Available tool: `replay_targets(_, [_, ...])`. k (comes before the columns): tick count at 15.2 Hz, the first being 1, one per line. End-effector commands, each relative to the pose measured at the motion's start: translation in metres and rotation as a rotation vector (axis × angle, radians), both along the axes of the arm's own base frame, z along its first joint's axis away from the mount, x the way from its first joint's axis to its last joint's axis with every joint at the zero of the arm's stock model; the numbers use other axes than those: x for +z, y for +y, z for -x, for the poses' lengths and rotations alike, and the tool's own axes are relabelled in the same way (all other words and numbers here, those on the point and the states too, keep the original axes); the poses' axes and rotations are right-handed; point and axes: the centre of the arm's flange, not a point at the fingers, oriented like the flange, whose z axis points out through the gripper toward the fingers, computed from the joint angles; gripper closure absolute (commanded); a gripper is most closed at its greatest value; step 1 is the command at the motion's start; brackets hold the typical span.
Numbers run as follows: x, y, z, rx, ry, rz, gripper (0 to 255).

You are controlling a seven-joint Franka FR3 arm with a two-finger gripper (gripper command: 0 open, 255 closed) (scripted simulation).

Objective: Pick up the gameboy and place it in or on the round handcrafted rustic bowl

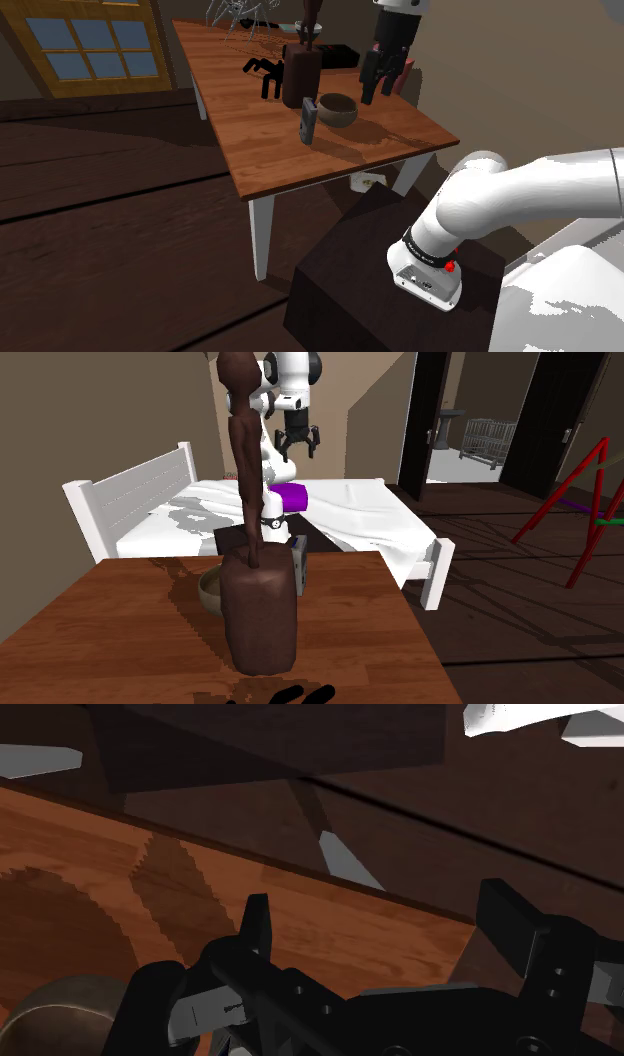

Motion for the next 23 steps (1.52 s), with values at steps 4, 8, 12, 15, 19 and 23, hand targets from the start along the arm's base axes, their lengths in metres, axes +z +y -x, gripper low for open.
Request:
replay_targets(4, [-0.019, -0.013, -0.032, -0.007, -0.003, 0.005, 0])
replay_targets(8, [-0.043, -0.031, -0.074, -0.016, -0.006, 0.013, 0])
replay_targets(12, [-0.068, -0.049, -0.116, -0.025, -0.01, 0.02, 0])
replay_targets(15, [-0.086, -0.063, -0.147, -0.032, -0.012, 0.025, 0])
replay_targets(19, [-0.11, -0.082, -0.189, -0.041, -0.016, 0.033, 0])
replay_targets(23, [-0.134, -0.102, -0.231, -0.05, -0.019, 0.04, 0])
